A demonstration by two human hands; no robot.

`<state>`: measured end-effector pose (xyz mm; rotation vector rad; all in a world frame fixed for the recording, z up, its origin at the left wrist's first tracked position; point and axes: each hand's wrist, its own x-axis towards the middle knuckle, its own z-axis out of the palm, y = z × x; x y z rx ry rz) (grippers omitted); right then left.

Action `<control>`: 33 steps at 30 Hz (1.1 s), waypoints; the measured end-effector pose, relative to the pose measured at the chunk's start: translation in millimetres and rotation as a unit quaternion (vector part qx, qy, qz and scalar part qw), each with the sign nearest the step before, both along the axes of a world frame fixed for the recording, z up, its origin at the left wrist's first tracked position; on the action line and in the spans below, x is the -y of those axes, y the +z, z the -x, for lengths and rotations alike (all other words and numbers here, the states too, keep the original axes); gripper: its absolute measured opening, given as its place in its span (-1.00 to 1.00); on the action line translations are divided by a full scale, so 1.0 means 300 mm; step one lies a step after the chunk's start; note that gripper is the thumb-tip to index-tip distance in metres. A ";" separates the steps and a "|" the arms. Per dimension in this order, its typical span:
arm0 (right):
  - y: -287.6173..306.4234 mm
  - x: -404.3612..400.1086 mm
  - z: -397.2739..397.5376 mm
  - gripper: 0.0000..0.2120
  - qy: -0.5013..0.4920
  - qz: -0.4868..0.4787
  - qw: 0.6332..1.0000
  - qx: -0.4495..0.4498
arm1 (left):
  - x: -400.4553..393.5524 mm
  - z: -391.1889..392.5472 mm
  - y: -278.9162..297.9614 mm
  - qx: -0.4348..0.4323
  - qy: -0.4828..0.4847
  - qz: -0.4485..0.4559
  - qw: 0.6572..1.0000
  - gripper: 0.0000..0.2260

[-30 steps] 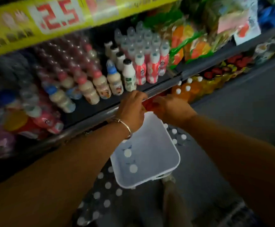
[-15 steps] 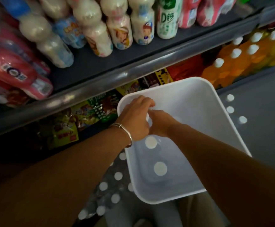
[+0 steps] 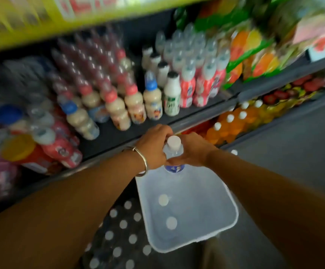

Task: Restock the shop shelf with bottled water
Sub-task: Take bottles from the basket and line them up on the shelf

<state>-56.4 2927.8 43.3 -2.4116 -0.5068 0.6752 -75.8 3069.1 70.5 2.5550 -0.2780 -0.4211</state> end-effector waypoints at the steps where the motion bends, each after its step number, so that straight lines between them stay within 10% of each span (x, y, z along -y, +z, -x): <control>1: 0.089 0.027 -0.012 -0.51 -0.001 0.005 1.000 0.015 | 0.013 -0.015 0.088 0.010 -0.010 -0.002 1.000 -0.66; 10: 1.083 0.238 -0.015 -0.86 -0.013 -0.024 0.985 0.168 | 0.148 -0.054 0.993 0.057 -0.061 0.030 0.996 -0.60; 20: 2.045 0.328 0.006 -0.43 -0.054 -0.111 0.958 0.259 | 0.191 -0.044 1.842 0.166 -0.043 0.142 0.975 -0.60; 33: 2.709 0.235 -0.202 -0.71 -0.020 -0.217 0.901 0.376 | 0.092 -0.218 2.354 0.265 0.025 0.179 0.947 -0.64</control>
